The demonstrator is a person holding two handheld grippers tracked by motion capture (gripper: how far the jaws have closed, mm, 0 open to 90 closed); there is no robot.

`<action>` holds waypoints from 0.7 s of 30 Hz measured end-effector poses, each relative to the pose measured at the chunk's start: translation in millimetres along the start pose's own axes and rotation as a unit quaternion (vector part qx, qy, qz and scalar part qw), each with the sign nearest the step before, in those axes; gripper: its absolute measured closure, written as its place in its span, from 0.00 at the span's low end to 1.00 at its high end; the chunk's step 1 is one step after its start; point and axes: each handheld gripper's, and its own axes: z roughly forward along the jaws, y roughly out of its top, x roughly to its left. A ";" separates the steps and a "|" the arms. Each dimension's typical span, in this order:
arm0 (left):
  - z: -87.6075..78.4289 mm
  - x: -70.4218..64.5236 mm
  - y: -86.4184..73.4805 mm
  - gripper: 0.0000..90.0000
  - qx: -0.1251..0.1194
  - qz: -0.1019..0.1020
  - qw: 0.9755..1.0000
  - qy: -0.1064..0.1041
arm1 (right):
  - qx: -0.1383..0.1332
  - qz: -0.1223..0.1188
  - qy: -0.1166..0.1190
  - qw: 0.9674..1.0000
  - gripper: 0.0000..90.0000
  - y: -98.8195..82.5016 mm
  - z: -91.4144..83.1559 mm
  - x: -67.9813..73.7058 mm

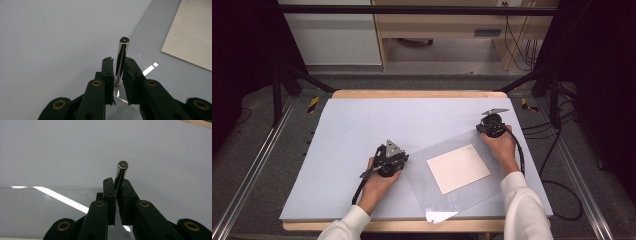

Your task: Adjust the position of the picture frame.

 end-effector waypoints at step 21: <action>1.1 0.8 2.1 0.93 0.003 -0.013 1.000 -0.005 | 0.000 -0.004 0.005 1.000 0.93 2.9 6.0 -1.3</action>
